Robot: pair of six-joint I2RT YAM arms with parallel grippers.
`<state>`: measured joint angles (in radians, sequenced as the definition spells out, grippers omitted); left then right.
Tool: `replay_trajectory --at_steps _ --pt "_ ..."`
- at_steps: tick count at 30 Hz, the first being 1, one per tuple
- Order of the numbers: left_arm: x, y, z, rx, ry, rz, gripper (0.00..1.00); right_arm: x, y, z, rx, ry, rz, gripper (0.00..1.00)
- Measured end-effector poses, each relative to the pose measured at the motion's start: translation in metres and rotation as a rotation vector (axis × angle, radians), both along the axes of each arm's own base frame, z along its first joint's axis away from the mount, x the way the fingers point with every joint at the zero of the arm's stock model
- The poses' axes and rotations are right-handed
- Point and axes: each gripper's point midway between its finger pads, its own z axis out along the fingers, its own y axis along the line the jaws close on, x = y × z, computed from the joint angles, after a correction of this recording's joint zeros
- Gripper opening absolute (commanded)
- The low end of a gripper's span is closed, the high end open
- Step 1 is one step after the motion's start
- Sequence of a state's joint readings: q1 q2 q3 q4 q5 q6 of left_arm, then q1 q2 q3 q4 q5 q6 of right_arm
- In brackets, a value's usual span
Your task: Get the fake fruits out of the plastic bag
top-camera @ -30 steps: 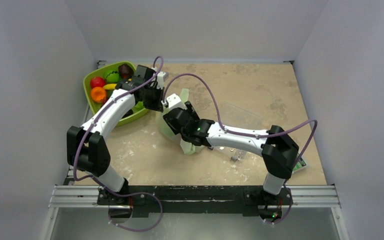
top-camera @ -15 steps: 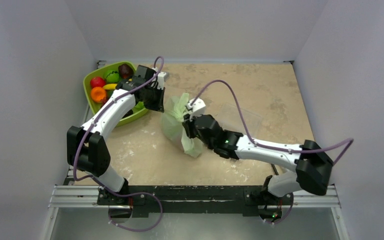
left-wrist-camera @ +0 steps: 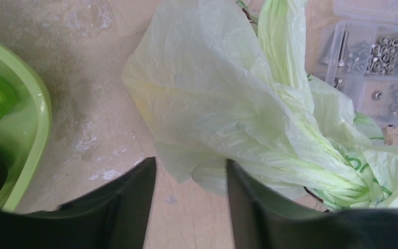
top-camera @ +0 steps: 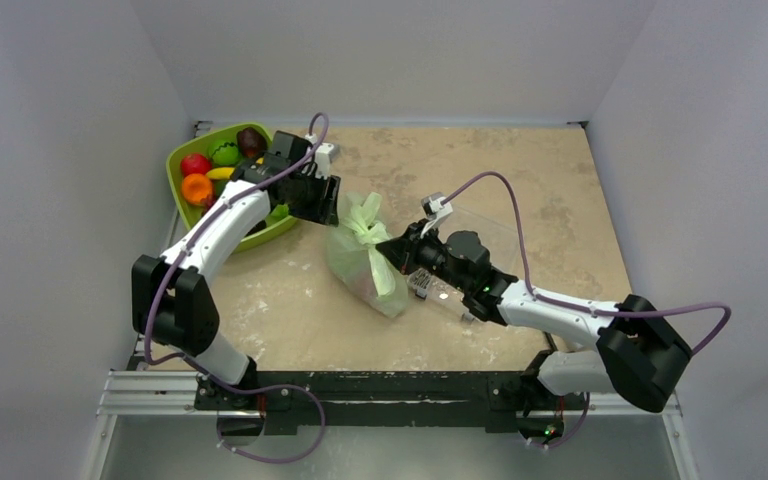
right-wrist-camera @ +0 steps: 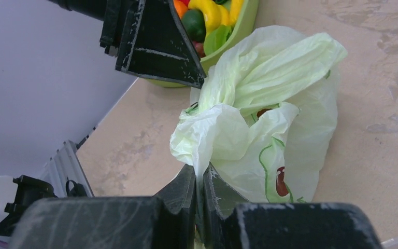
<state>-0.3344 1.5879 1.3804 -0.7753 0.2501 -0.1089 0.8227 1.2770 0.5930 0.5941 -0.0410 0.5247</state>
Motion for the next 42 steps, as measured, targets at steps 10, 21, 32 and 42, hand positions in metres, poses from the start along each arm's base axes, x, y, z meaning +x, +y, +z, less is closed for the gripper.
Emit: replay_trajectory --at_steps 10,21,32,42 --pt "-0.018 -0.028 0.046 -0.03 -0.231 -0.088 0.82 -0.001 0.007 0.003 -0.004 -0.003 0.032 0.04" --pt "-0.014 -0.038 0.03 0.027 -0.278 -0.086 0.67 -0.003 0.01 -0.005 -0.034 0.002 0.06 0.03" --pt "-0.012 -0.054 0.002 0.037 -0.166 -0.136 0.35 -0.002 0.01 -0.014 -0.069 0.018 0.065 0.02" --pt "-0.007 -0.043 0.011 0.092 -0.215 -0.113 0.0 -0.002 0.011 -0.013 -0.064 0.015 0.065 0.03"
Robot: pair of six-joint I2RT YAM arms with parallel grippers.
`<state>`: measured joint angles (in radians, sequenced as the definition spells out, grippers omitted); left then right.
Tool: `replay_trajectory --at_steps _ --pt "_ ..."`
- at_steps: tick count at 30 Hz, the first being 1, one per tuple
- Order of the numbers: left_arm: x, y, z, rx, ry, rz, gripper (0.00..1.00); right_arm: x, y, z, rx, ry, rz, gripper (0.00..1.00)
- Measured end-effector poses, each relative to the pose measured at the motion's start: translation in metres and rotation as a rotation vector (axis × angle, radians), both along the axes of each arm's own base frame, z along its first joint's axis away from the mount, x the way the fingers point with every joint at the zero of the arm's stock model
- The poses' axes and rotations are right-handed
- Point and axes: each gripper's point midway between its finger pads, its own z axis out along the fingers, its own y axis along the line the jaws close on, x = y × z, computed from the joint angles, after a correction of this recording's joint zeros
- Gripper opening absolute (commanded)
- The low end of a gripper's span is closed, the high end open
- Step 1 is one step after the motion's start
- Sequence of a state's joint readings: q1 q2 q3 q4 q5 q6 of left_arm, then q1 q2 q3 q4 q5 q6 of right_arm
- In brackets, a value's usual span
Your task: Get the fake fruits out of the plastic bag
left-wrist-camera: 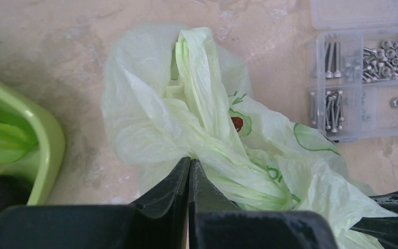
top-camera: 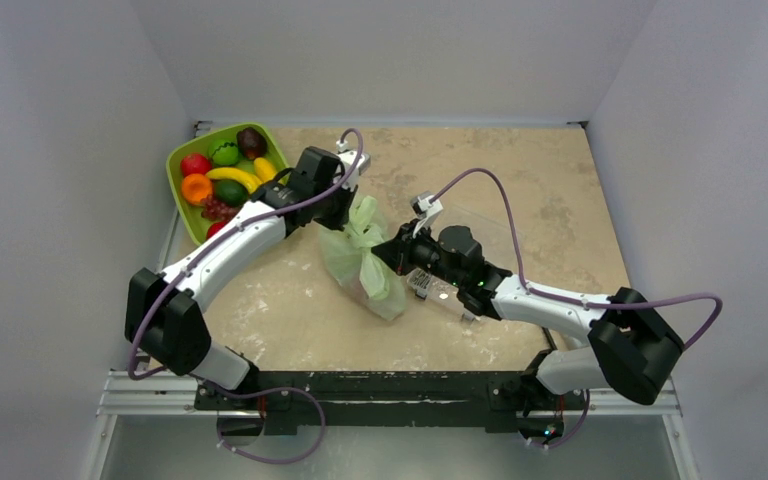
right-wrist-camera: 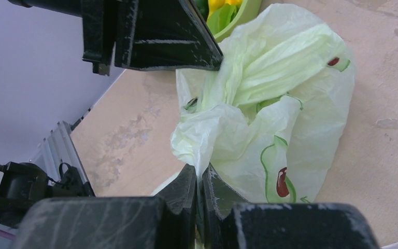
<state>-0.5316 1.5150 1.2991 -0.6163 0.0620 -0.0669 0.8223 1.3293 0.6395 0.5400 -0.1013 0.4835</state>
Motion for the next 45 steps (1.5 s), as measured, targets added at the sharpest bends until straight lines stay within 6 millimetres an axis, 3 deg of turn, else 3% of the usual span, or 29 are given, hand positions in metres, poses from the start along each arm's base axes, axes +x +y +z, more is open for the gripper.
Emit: replay_trajectory --at_steps 6,10,12,15,16,18,19,25,27,33,40,45 --pt "0.008 0.043 0.03 0.027 -0.153 0.145 0.0 -0.003 0.001 0.001 0.035 0.013 0.001 0.03" --pt "0.019 0.077 0.044 0.012 -0.221 0.268 0.0 -0.012 -0.008 -0.02 0.036 0.058 -0.005 0.03" --pt "0.022 0.086 0.047 0.002 -0.228 0.298 0.0 -0.016 -0.012 -0.032 0.023 0.086 -0.008 0.03" --pt "0.022 0.08 0.047 -0.022 -0.222 0.274 0.0 -0.018 -0.014 -0.04 0.008 0.107 -0.014 0.03" --pt "0.02 0.075 0.047 -0.039 -0.213 0.253 0.07 -0.018 -0.014 -0.04 0.008 0.106 -0.014 0.04" --pt "0.016 0.063 0.044 -0.077 -0.178 0.195 0.38 -0.017 -0.015 -0.041 0.003 0.105 -0.019 0.03" --pt "0.014 0.054 0.043 -0.099 -0.153 0.158 0.48 -0.017 -0.015 -0.042 -0.002 0.108 -0.02 0.03" --pt "0.005 0.02 0.021 -0.14 -0.028 0.038 0.74 -0.015 -0.014 -0.035 -0.016 0.096 -0.018 0.03" --pt "-0.003 0.01 0.011 -0.126 0.01 0.006 0.77 -0.015 -0.014 -0.031 -0.011 0.087 -0.018 0.03" --pt "-0.015 -0.006 -0.002 -0.082 0.08 -0.046 0.73 -0.015 -0.015 -0.029 -0.012 0.083 -0.017 0.03" --pt "-0.018 -0.005 -0.008 -0.048 0.106 -0.051 0.52 -0.015 -0.015 -0.029 -0.013 0.084 -0.016 0.03" --pt "-0.017 -0.005 -0.008 -0.038 0.107 -0.063 0.16 -0.015 -0.015 -0.029 -0.013 0.084 -0.017 0.03"
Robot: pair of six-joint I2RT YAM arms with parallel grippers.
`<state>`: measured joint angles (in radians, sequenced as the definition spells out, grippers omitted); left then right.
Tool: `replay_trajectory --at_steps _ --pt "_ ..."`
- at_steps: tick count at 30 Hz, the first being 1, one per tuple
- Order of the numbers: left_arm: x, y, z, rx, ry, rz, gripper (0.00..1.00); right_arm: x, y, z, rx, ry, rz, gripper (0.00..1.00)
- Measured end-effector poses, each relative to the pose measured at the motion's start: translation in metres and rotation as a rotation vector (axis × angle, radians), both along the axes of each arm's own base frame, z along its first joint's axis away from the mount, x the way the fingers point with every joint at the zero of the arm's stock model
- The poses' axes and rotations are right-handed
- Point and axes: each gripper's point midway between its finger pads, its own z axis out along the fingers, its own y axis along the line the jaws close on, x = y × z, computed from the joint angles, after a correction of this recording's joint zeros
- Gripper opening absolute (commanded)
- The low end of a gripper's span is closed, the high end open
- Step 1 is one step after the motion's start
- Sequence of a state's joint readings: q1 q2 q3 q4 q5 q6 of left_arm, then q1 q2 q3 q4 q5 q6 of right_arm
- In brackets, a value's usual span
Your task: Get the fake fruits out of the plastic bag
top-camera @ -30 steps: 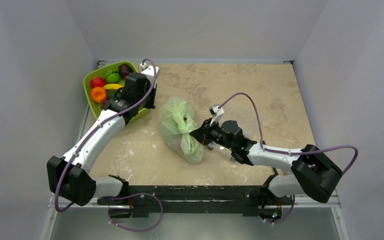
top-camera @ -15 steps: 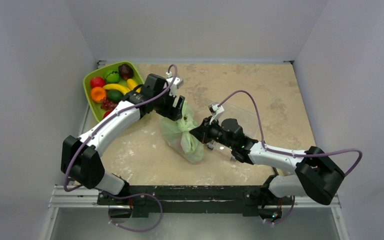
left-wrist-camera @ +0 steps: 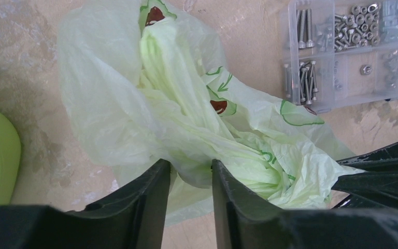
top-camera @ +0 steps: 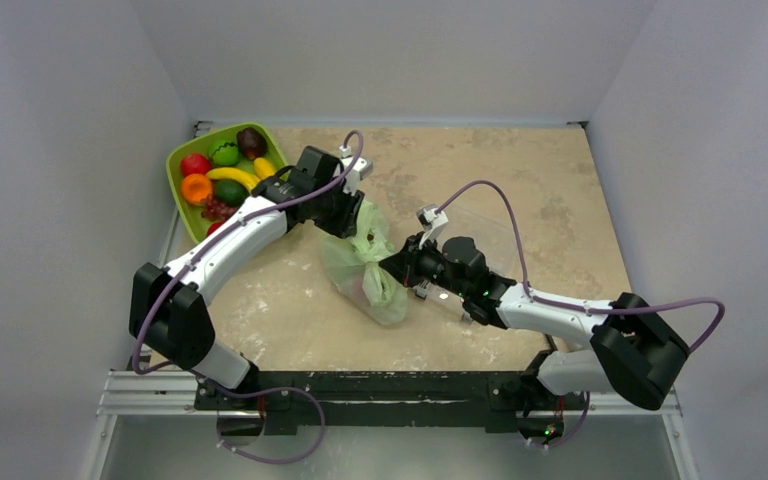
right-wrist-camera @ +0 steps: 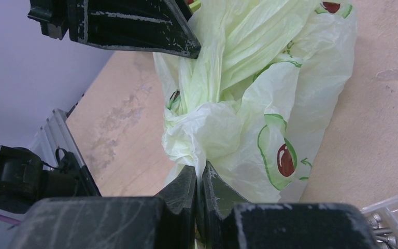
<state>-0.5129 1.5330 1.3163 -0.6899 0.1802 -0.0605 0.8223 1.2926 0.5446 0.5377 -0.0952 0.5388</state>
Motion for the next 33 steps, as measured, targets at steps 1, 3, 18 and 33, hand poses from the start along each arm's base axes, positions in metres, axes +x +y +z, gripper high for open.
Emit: replay_trajectory --at_steps 1,3,18,33 --pt "0.0 0.0 0.0 0.002 0.0 0.0 0.07 0.0 0.0 0.0 0.0 0.0 0.0 0.03" --pt "0.0 0.001 0.0 0.009 -0.001 0.0 0.0 0.0 0.0 0.0 -0.001 0.001 0.0 0.03" --pt "0.016 0.069 0.044 0.062 -0.259 0.247 0.0 -0.002 -0.011 -0.004 0.067 0.028 -0.036 0.04" --pt "0.024 0.07 0.039 -0.001 -0.232 0.264 0.0 0.018 -0.006 0.011 -0.089 -0.005 -0.073 0.4"
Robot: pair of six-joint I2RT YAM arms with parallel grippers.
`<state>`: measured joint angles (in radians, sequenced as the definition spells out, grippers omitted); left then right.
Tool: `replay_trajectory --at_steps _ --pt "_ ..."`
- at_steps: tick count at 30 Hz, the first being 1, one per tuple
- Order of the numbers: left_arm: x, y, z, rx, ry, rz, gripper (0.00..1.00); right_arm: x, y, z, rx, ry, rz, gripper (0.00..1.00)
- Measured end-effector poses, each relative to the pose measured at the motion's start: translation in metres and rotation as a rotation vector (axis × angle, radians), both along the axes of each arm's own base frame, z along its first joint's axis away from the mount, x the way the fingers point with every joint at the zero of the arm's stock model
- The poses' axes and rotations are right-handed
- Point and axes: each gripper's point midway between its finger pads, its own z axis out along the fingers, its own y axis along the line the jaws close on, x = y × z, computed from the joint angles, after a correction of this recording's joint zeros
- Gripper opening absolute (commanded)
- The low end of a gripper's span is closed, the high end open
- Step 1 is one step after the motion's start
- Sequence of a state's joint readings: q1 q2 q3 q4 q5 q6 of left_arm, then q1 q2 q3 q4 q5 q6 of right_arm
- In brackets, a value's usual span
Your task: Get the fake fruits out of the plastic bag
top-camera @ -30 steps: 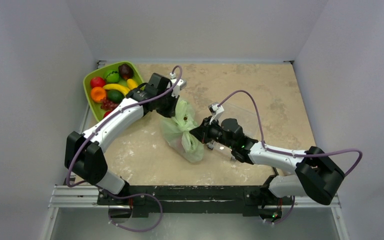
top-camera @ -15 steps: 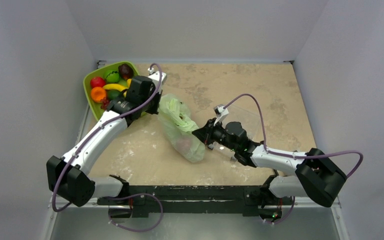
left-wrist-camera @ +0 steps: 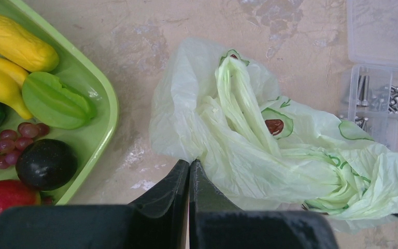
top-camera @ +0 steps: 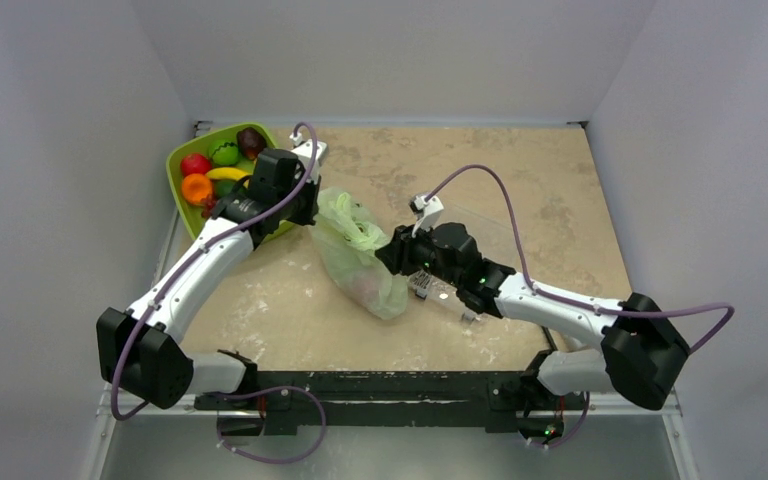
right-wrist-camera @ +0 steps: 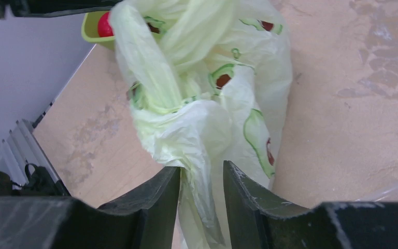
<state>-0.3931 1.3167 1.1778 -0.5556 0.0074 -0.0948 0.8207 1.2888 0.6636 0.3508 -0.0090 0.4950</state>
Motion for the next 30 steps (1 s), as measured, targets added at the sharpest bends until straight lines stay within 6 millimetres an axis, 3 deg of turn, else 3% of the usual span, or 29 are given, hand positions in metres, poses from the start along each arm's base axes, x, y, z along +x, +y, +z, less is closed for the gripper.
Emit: replay_trajectory --at_steps 8,11,14,19,26,30 --pt "-0.001 -0.004 -0.004 -0.009 0.017 -0.017 0.0 -0.014 0.039 0.058 -0.14 -0.167 0.051 0.66" --pt "-0.001 -0.004 -0.005 -0.01 0.019 -0.02 0.0 -0.008 0.05 0.074 -0.193 -0.224 0.028 0.68" --pt "-0.001 -0.005 -0.004 -0.013 0.02 -0.022 0.0 -0.003 0.058 0.072 -0.28 -0.254 0.012 0.61" --pt "-0.001 -0.006 -0.004 -0.015 0.021 -0.026 0.0 -0.006 0.076 0.049 -0.408 -0.269 0.062 0.43" --pt "-0.001 -0.006 -0.006 -0.014 0.024 -0.026 0.0 -0.01 0.082 0.029 -0.459 -0.258 0.094 0.31" --pt "-0.001 -0.005 -0.007 -0.014 0.028 -0.018 0.0 -0.011 0.082 0.018 -0.481 -0.246 0.101 0.3"
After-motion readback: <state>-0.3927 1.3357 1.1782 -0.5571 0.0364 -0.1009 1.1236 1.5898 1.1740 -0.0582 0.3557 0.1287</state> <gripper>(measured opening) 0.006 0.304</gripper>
